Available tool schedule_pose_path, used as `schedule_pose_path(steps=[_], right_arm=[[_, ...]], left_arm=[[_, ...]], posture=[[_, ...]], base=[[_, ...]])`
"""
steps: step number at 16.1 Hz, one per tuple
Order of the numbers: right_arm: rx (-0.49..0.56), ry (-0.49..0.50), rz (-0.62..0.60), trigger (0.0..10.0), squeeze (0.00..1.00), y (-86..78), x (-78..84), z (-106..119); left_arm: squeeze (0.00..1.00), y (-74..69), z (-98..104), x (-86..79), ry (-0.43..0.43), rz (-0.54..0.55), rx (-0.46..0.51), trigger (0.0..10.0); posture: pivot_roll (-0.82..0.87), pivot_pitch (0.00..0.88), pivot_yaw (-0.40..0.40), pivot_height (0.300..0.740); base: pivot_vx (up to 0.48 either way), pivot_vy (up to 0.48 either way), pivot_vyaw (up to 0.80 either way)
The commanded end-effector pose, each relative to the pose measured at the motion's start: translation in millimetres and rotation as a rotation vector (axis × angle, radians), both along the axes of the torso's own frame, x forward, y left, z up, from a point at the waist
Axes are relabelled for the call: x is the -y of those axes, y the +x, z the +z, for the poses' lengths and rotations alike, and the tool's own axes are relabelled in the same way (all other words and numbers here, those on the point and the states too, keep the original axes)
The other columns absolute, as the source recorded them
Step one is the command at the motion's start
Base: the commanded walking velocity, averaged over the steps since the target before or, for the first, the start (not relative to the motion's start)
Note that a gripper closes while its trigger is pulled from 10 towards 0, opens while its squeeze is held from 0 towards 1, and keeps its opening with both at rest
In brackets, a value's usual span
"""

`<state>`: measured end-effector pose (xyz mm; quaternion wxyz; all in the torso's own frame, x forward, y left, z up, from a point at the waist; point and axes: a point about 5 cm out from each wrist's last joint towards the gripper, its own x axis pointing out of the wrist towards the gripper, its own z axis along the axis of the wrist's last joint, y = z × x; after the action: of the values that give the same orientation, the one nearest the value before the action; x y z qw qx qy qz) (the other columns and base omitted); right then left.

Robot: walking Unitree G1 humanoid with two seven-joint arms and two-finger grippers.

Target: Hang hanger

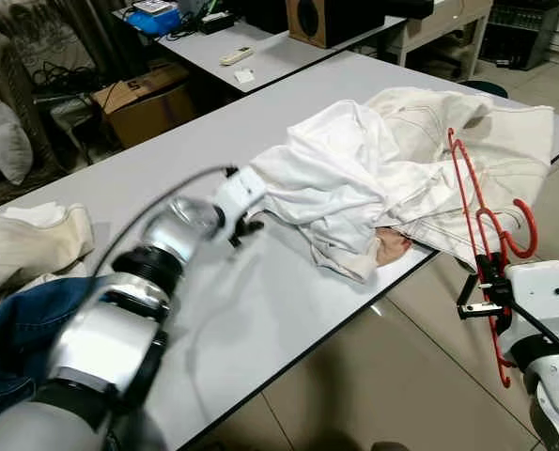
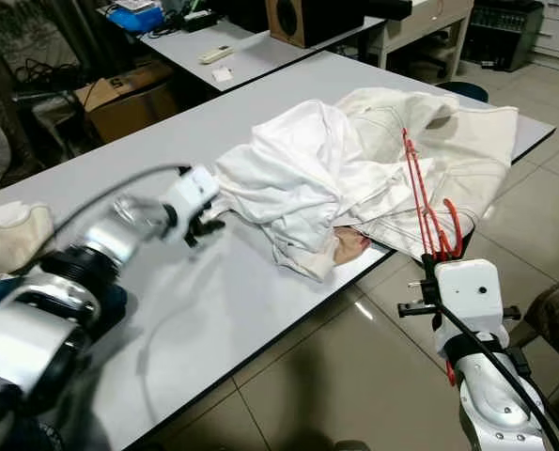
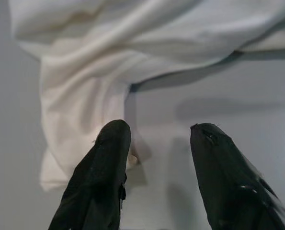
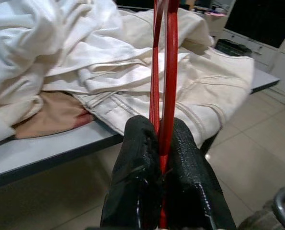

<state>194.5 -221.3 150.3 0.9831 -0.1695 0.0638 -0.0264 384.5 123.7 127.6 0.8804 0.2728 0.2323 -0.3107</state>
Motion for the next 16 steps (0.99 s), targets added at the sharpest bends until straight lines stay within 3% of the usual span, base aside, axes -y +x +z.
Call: schedule_pose_path(steps=[1,2,3,4,6,7,10,16], right_arm=[[-0.03,0.002,0.062,10.0,0.0,-2.0,-8.5,-2.0],[-0.066,-0.022,0.101,10.0,0.0,-5.4,-11.1,-5.3],[-0.092,-0.078,0.114,10.0,0.0,-8.1,-10.1,-6.9],[-0.087,-0.097,0.098,10.0,0.0,-8.2,-6.9,-6.0],[-0.088,-0.133,0.081,10.0,0.0,-7.9,-1.8,-4.8],[-0.108,-0.168,0.093,10.0,0.0,-8.3,-1.1,-7.7],[-0.149,-0.194,0.1,10.0,0.0,-13.9,-5.3,-18.5],[-0.149,-0.195,0.082,10.0,0.0,-18.0,-8.1,-22.5]], left_arm=[[0.0,-0.5,-7.3,-8.6,-0.018,0.088,0.011,10.0],[0.0,-1.3,-11.3,-8.8,-0.056,0.141,0.009,9.0],[0.0,-2.6,-14.9,-11.0,-0.067,0.171,0.005,5.3],[0.0,-4.7,-20.2,-14.5,-0.054,0.194,0.003,3.8],[0.0,-8.2,-28.6,-18.4,-0.041,0.23,0.0,1.9],[0.0,-10.0,-33.1,-20.3,-0.03,0.251,0.004,0.0],[0.0,-11.5,-37.8,-21.0,-0.034,0.31,0.035,0.0],[0.0,-5.1,-26.7,-25.0,-0.038,0.376,0.17,0.0]], posture=[[-0.28,0.0,0.178,0.74],[-0.28,0.0,0.174,0.74],[-0.28,0.0,0.164,0.74],[-0.28,0.0,0.151,0.74],[-0.28,0.0,0.129,0.74],[-0.28,0.0,0.121,0.74],[-0.27,0.0,0.108,0.74],[-0.28,0.0,0.12,0.74]], base=[[0.0,0.0,0.0],[0.0,0.0,0.0],[0.0,0.0,0.0],[0.0,0.0,0.0],[0.0,0.0,0.0],[0.0,0.0,0.0],[0.0,0.0,0.0],[0.0,0.0,0.0]])
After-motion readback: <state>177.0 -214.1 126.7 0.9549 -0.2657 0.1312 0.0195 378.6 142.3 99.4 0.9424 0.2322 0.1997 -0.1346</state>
